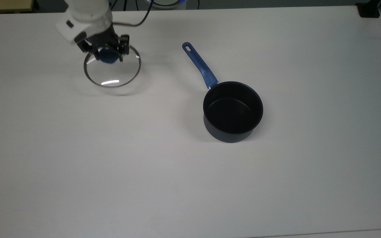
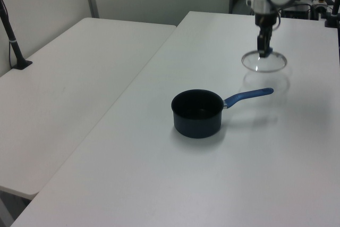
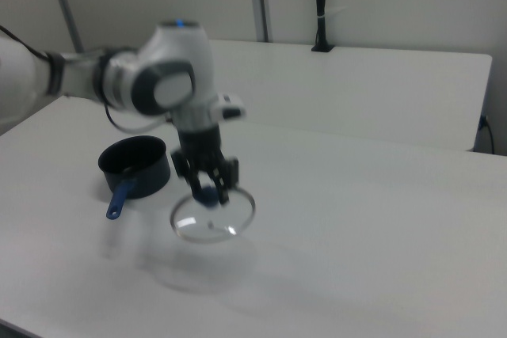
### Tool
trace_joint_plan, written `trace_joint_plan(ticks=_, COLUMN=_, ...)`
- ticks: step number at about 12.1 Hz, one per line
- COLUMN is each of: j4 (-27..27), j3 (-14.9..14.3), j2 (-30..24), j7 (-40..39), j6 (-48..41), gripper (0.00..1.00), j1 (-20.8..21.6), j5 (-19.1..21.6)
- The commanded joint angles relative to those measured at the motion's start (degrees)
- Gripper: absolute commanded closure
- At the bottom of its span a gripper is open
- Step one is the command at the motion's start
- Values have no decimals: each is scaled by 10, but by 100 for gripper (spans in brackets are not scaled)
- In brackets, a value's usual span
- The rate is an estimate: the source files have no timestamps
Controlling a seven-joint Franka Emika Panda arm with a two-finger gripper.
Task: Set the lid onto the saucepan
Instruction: 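Lift the glass lid and carry it over the black saucepan, then lower the lid onto the saucepan rim and open the gripper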
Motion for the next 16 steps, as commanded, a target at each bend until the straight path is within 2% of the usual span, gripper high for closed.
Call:
trace_joint_plan(ticks=1, j4=160, j3=46, j2=6, j7=92, j6=-122, gripper=39, j1=33, j5=24)
trace_joint_plan(ticks=2, j4=208, j3=77, j2=27, j7=135, j6=-143, gripper=39, j1=39, j5=30)
trace_joint_plan(ticks=4, j4=320, j3=132, j2=113, j7=242, j6=-186, gripper=39, j1=60, j5=21)
trace_joint_plan(ticks=5, j4=367, j3=138, j2=154, j7=279, j6=-189, gripper=39, j1=95, j5=15)
trace_joint_plan(ticks=6, j4=387, j3=138, j2=179, j7=308, j6=-186, gripper=39, j1=131, j5=-3)
trace_joint_plan(ticks=8, j4=413, j3=133, j2=230, j7=357, j6=-170, gripper=39, j1=186, j5=-22)
trace_joint_plan(ticks=10, j4=423, j3=133, j2=261, j7=370, j6=-160, gripper=39, j1=215, j5=-42)
trace_joint_plan(ticks=13, j4=420, j3=132, j2=293, j7=409, j6=-116, gripper=39, j1=218, j5=-61)
trace_joint_plan(ticks=16, j4=416, j3=125, j2=297, j7=420, j6=-95, gripper=39, j1=219, j5=-67)
